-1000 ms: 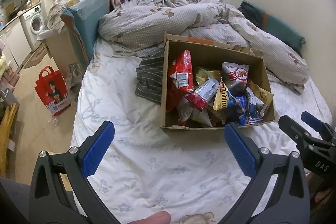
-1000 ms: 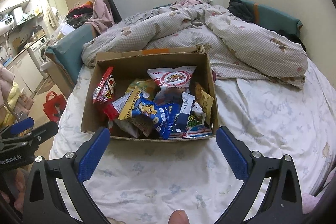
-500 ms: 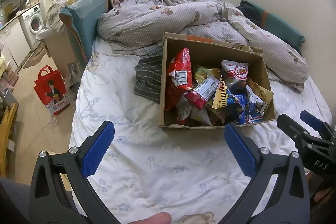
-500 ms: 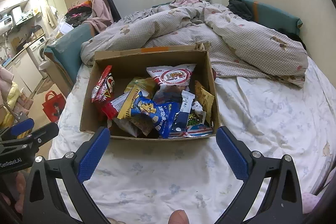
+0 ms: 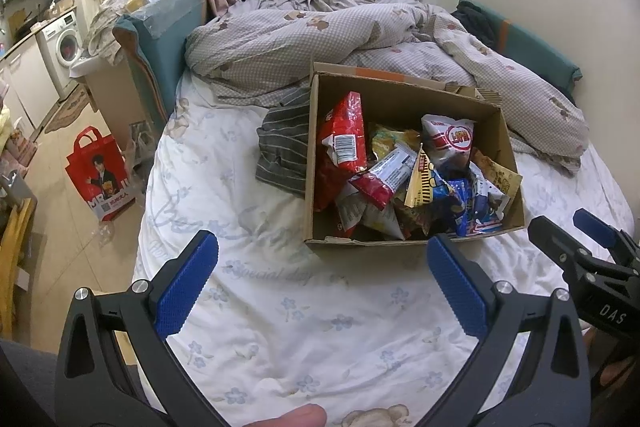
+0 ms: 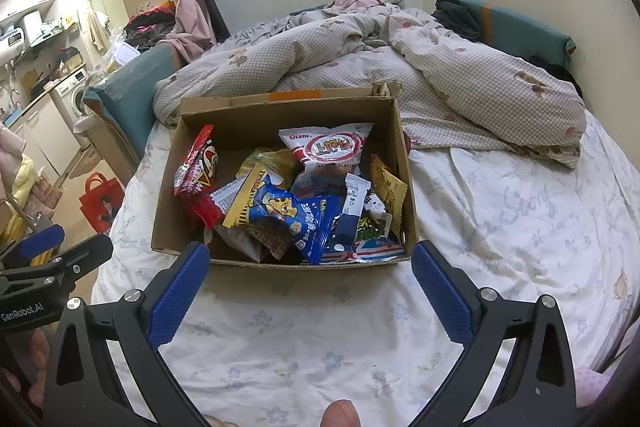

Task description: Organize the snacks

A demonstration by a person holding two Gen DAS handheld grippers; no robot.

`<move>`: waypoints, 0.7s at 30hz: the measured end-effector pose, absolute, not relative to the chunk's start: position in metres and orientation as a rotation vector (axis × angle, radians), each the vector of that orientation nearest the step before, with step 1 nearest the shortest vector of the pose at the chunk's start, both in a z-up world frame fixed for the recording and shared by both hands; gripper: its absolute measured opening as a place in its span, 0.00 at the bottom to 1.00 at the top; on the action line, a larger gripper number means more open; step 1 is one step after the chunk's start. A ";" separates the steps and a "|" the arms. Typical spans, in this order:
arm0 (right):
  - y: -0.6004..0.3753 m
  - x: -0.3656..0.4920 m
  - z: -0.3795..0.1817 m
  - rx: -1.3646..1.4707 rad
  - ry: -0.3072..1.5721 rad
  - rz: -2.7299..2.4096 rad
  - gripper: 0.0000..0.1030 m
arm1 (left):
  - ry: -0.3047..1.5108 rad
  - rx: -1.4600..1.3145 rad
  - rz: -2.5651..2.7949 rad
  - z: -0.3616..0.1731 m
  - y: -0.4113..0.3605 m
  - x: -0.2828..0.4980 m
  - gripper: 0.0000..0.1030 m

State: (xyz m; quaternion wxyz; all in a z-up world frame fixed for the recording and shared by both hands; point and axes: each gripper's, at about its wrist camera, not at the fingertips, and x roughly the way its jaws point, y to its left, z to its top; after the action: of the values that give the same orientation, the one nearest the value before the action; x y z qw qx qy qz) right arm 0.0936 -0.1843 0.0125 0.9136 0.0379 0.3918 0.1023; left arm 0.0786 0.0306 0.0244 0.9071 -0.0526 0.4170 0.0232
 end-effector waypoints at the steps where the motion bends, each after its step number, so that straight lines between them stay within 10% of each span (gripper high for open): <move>1: -0.184 0.093 0.013 0.079 0.807 0.211 1.00 | 0.860 -0.108 0.046 0.024 0.029 0.079 1.00; 21: -0.188 0.095 0.013 0.081 0.808 0.201 1.00 | 0.863 -0.096 0.046 0.024 0.032 0.080 1.00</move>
State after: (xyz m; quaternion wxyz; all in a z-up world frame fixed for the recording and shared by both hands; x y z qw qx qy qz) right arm 0.0952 -0.1878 0.0131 0.9139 0.0391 0.3922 0.0975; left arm 0.0801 0.0317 0.0237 0.9071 -0.0464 0.4179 0.0223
